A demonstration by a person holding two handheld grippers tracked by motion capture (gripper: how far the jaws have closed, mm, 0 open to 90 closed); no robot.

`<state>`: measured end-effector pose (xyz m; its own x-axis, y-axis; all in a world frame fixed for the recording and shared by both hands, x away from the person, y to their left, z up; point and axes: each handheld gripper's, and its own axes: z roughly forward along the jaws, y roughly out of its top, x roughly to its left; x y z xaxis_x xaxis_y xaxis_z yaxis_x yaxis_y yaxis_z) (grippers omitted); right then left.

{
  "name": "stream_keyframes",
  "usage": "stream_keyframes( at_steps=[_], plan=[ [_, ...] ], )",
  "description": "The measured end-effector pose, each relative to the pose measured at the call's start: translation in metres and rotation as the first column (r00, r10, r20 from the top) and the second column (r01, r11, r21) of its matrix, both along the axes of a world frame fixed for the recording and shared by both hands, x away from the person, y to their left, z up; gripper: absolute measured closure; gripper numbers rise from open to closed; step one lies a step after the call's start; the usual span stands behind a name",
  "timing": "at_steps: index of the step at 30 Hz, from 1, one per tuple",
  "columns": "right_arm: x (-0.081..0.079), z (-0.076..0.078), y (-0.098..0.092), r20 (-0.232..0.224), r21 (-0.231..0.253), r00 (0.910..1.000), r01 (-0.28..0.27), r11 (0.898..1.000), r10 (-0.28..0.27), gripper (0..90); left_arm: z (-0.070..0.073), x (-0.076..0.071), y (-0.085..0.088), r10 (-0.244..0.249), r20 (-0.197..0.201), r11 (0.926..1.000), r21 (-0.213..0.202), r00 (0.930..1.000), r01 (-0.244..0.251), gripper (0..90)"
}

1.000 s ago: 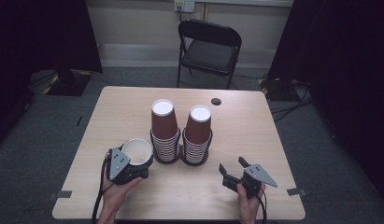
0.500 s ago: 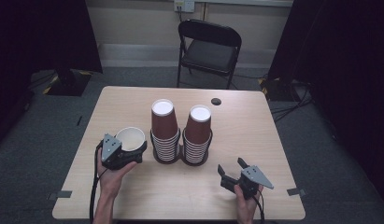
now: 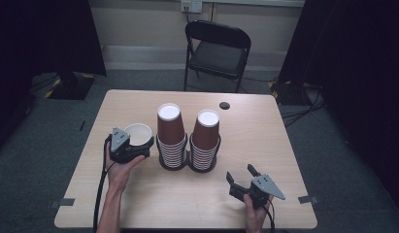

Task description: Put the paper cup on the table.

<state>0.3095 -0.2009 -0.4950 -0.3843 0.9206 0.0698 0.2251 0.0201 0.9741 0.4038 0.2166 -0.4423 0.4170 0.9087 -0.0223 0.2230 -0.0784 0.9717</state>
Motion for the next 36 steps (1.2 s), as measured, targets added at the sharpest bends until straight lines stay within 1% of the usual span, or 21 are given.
stream_keyframes(
  at_steps=[1, 2, 4, 5, 6, 8, 10, 13, 15, 17, 18, 21, 22, 24, 26, 27, 29, 31, 33, 35, 36],
  plan=[
    [0.0, 0.0, 0.0, 0.0, 0.0, 1.0, 0.0, 1.0, 0.0, 14.3, -0.001, 0.002, 0.001, 0.005, -0.002, 1.0, -0.007, 1.0, -0.005, 7.1],
    [0.0, 0.0, 0.0, 0.002, -0.001, 1.0, 0.0, 1.0, 0.0, 14.3, -0.003, 0.005, 0.002, -0.001, -0.006, 0.9998, -0.021, 1.0, 0.001, 6.9],
    [0.001, 0.0, -0.001, -0.003, 0.007, 1.0, 0.003, 1.0, -0.003, 14.3, -0.005, 0.008, 0.006, 0.023, -0.025, 0.9991, -0.035, 0.9994, -0.024, 6.9],
    [0.001, 0.0, -0.001, -0.007, 0.01, 1.0, 0.004, 1.0, -0.003, 14.3, -0.007, 0.01, 0.009, 0.018, -0.036, 0.9973, -0.071, 0.9992, -0.02, 6.9],
    [0.001, 0.0, -0.001, -0.009, 0.012, 1.0, 0.0, 1.0, 0.0, 14.3, -0.007, 0.01, 0.009, 0.026, -0.037, 0.9971, -0.071, 0.999, -0.029, 6.9],
    [0.001, 0.0, -0.001, -0.01, 0.008, 0.9999, 0.006, 1.0, -0.006, 14.3, -0.007, 0.011, 0.008, 0.051, -0.016, 0.9984, -0.024, 0.9986, -0.051, 6.9],
    [0.001, 0.0, 0.0, -0.009, 0.0, 0.9999, 0.005, 1.0, -0.005, 14.3, -0.009, 0.013, 0.008, 0.047, -0.01, 0.9981, -0.04, 0.9988, -0.048, 6.8],
    [0.001, 0.0, -0.001, -0.005, 0.003, 1.0, 0.006, 1.0, -0.006, 14.3, -0.013, 0.017, 0.009, 0.051, -0.021, 0.9976, -0.047, 0.9985, -0.052, 6.6],
    [0.001, 0.0, -0.001, -0.01, 0.012, 1.0, 0.003, 1.0, -0.003, 14.4, -0.016, 0.019, 0.01, 0.034, -0.027, 0.9979, -0.055, 0.9991, -0.036, 6.6],
    [0.002, 0.0, -0.002, -0.011, 0.014, 0.9999, 0.0, 1.0, 0.0, 14.4, -0.018, 0.02, 0.008, 0.043, -0.034, 0.9987, -0.028, 0.9985, -0.044, 6.6],
    [0.002, 0.0, -0.002, -0.012, 0.013, 0.9999, -0.001, 1.0, 0.002, 14.4, -0.019, 0.02, 0.007, 0.039, -0.04, 0.9988, -0.027, 0.9984, -0.041, 6.6],
    [0.002, 0.0, -0.002, -0.018, 0.017, 0.9998, -0.009, 1.0, 0.009, 14.4, -0.021, 0.021, 0.004, 0.034, -0.039, 0.9991, -0.023, 0.9986, -0.035, 6.4],
    [0.002, 0.0, -0.002, -0.016, 0.019, 0.9998, -0.007, 1.0, 0.008, 14.4, -0.022, 0.022, 0.004, 0.029, -0.042, 0.9991, -0.031, 0.9987, -0.03, 6.4],
    [0.002, 0.0, -0.003, -0.014, 0.026, 0.9999, -0.007, 1.0, 0.007, 14.4, -0.025, 0.024, 0.004, 0.032, -0.061, 0.999, -0.029, 0.9976, -0.034, 6.2],
    [0.002, 0.0, -0.003, -0.016, 0.028, 0.9998, -0.01, 1.0, 0.01, 14.4, -0.028, 0.024, 0.004, 0.035, -0.076, 0.9994, -0.006, 0.9965, -0.035, 6.2],
    [0.002, 0.0, -0.003, -0.019, 0.03, 0.9998, -0.006, 1.0, 0.007, 14.4, -0.029, 0.024, 0.004, 0.044, -0.08, 0.999, 0.0, 0.9959, -0.044, 6.2],
    [0.002, 0.0, -0.003, -0.025, 0.033, 0.9996, -0.015, 0.999, 0.015, 14.5, -0.032, 0.024, 0.005, 0.04, -0.069, 0.999, -0.016, 0.9968, -0.041, 6.0],
    [0.003, 0.0, -0.003, -0.028, 0.034, 0.9995, -0.016, 0.999, 0.017, 14.5, -0.035, 0.024, 0.006, 0.039, -0.087, 0.999, -0.02, 0.9954, -0.041, 5.3],
    [0.003, 0.0, -0.004, -0.025, 0.035, 0.9995, -0.016, 0.999, 0.017, 14.4, -0.04, 0.024, 0.007, 0.036, -0.108, 0.9991, -0.017, 0.9935, -0.038, 8.5],
    [0.003, 0.0, -0.004, -0.026, 0.036, 0.9995, -0.016, 0.999, 0.017, 14.4, -0.042, 0.024, 0.008, 0.041, -0.128, 0.9991, 0.0, 0.9909, -0.042, 9.4],
    [0.003, 0.0, -0.004, -0.025, 0.034, 0.9995, -0.016, 0.999, 0.017, 14.4, -0.043, 0.024, 0.008, 0.047, -0.133, 0.9989, 0.001, 0.99, -0.047, 9.9]
  ],
)
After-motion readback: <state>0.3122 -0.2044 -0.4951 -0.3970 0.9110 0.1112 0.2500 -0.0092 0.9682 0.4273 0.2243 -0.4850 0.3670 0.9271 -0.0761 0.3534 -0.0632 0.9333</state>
